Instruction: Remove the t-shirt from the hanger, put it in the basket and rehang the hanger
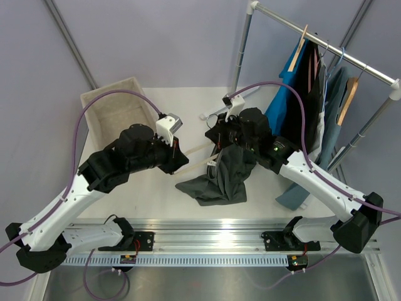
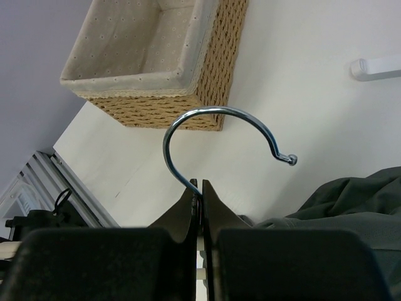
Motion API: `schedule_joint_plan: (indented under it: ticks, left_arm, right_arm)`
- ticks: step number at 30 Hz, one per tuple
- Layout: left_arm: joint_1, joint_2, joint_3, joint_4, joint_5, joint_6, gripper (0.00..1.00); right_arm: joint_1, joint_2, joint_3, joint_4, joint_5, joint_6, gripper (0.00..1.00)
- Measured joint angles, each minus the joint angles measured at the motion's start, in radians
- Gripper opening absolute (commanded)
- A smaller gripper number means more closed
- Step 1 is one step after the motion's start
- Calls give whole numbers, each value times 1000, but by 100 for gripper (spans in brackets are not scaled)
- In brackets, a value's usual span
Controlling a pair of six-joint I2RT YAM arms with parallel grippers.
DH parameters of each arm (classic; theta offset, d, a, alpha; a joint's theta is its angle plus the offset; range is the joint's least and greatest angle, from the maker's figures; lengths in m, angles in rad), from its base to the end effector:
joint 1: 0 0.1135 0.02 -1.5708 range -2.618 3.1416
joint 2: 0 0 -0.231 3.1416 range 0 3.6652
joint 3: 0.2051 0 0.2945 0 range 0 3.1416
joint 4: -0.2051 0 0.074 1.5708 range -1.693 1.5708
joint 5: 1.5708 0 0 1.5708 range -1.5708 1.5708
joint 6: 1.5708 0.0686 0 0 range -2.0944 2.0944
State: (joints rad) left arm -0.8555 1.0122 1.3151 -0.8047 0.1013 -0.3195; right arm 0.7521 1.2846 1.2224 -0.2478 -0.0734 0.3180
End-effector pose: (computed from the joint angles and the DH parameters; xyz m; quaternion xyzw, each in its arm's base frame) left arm 0.1781 -0.2156 0.3842 0.2525 0.8219 -0.3183 0.3993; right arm 0.2755 0.2646 0.3336 -0.1950 0.7837 0.3259 0.4916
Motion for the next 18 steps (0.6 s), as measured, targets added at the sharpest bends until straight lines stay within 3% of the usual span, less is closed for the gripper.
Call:
schedule_joint_plan:
  ticks: [1,3,4,7,10,13,18]
  left_arm:
    - [0,-3,0,0,-4,0,0]
    - [-1,-10,-2,-2,-16,6,0]
    - [-2,-16,-5,-5,-20,10,0]
    - [-6,-38,-16,-11,-21,25,0]
    - [-9,-58,-19,-16,-23,35,0]
    - [-10,-87,-32,-15,-39,37,0]
    - [-10,-152,-49,-35,-101,39,0]
  right_arm:
    - [0,0,0,4,0,0,19]
    - [0,-1,0,11,-5,0,31]
    - [0,-1,0,12,-6,-7,45]
    - [0,-1,-2,17,-7,-8,57]
    - [0,-6,-6,19,-5,-7,77]
    - [0,-14,-6,18,0,-6,85]
    - [0,-39,-11,18,3,-8,86]
